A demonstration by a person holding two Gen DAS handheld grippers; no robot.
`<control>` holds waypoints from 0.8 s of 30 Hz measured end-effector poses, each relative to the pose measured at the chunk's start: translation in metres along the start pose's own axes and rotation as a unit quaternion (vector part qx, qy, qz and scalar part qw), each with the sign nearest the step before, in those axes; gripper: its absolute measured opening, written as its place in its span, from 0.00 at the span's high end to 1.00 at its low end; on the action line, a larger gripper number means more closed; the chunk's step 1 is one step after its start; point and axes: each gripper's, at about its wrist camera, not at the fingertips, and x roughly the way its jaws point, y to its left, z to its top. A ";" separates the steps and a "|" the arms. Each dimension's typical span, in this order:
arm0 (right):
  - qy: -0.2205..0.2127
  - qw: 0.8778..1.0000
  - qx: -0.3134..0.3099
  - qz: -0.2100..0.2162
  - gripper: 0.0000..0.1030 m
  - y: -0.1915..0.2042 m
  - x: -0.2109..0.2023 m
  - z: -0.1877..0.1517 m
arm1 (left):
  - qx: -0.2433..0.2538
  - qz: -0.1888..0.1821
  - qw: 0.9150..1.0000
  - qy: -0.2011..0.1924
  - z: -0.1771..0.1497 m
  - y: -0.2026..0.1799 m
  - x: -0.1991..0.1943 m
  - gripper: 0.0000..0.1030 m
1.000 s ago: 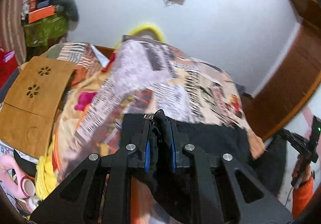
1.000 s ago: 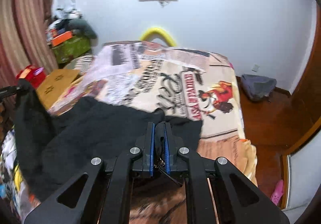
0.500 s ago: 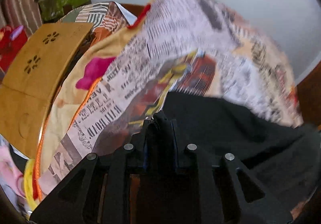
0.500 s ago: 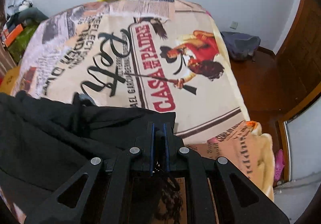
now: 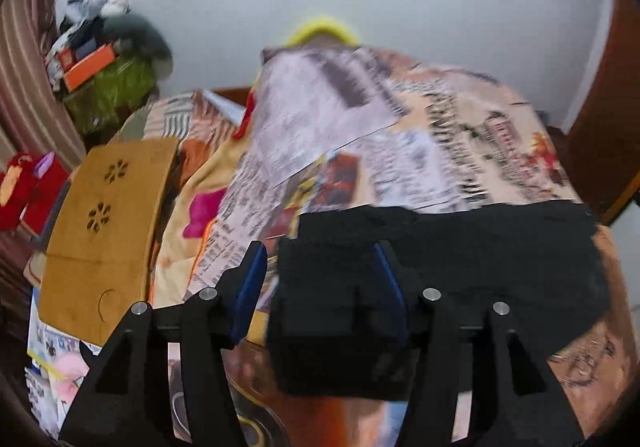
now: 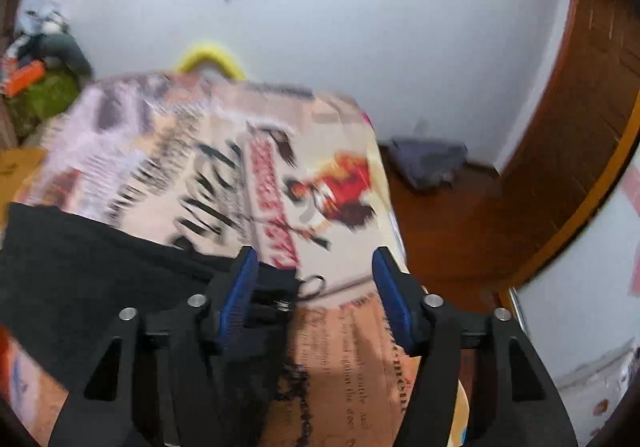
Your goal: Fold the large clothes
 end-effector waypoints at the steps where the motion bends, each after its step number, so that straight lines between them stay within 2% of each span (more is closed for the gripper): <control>1: 0.000 1.000 0.000 0.021 0.45 0.005 -0.010 0.001 | 0.007 -0.011 1.000 -0.005 -0.001 -0.008 -0.010 0.45; 4: 0.005 0.996 0.006 0.089 0.45 0.025 -0.033 0.001 | 0.026 -0.034 0.999 -0.014 -0.005 -0.032 -0.028 0.40; 6: 0.012 0.990 0.012 0.140 0.37 0.041 -0.043 -0.003 | 0.042 -0.055 0.997 -0.017 -0.012 -0.051 -0.036 0.39; 9: 0.013 0.983 0.007 0.182 0.33 0.067 -0.049 -0.011 | 0.066 -0.080 0.994 -0.018 -0.027 -0.076 -0.040 0.39; 12: 0.019 0.981 -0.018 0.194 0.33 0.096 -0.040 -0.022 | 0.074 -0.104 0.992 -0.008 -0.039 -0.096 -0.032 0.39; 16: 0.042 0.980 -0.046 0.188 0.33 0.122 -0.015 -0.035 | 0.065 -0.121 0.990 0.013 -0.048 -0.113 -0.002 0.39; 20: 0.097 0.981 -0.042 0.165 0.33 0.131 0.027 -0.047 | 0.042 -0.112 0.992 0.048 -0.050 -0.119 0.050 0.39; 22: 0.150 0.973 -0.026 0.174 0.32 0.131 0.057 -0.052 | 0.033 -0.112 0.991 0.065 -0.051 -0.120 0.071 0.39; 24: 0.159 0.971 -0.001 0.181 0.26 0.124 0.076 -0.057 | 0.025 -0.112 0.991 0.073 -0.051 -0.122 0.091 0.35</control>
